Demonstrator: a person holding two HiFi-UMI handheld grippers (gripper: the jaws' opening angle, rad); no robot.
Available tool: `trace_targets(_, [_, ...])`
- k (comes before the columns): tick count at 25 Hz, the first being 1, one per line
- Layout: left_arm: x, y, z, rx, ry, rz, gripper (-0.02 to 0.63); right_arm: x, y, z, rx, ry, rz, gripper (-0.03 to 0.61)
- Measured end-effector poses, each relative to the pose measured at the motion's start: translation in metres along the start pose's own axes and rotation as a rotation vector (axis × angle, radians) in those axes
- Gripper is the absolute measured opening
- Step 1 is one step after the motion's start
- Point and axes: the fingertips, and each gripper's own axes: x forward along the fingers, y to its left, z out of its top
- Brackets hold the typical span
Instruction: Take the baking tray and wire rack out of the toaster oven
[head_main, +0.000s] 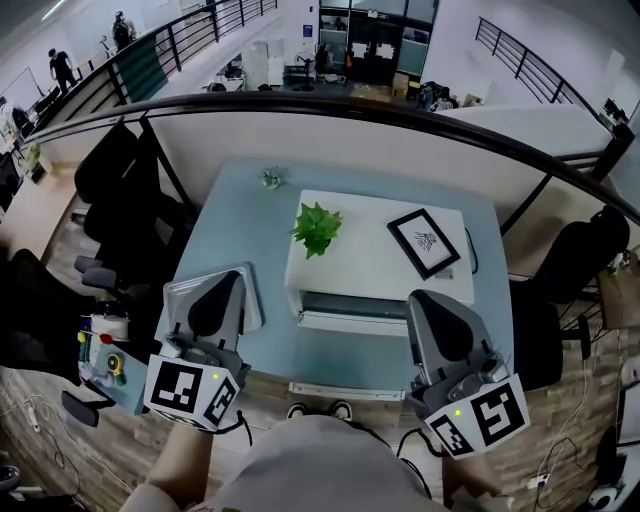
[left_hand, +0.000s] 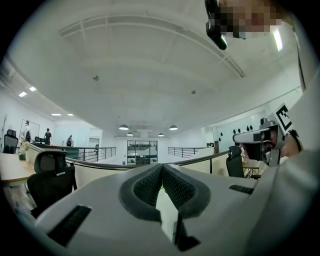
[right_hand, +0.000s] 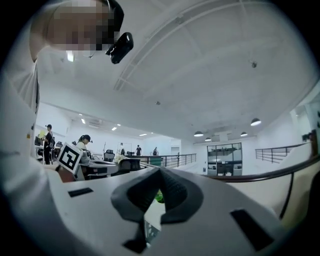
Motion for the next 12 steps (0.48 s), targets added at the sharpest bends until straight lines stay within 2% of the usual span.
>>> trace_targets(12, [0.0008,-0.0021,-0.0008,0.012,0.01,-0.008,0.008,-0.0077,-0.0048,-0.0005,0.017,-0.005,-0.023,0.003])
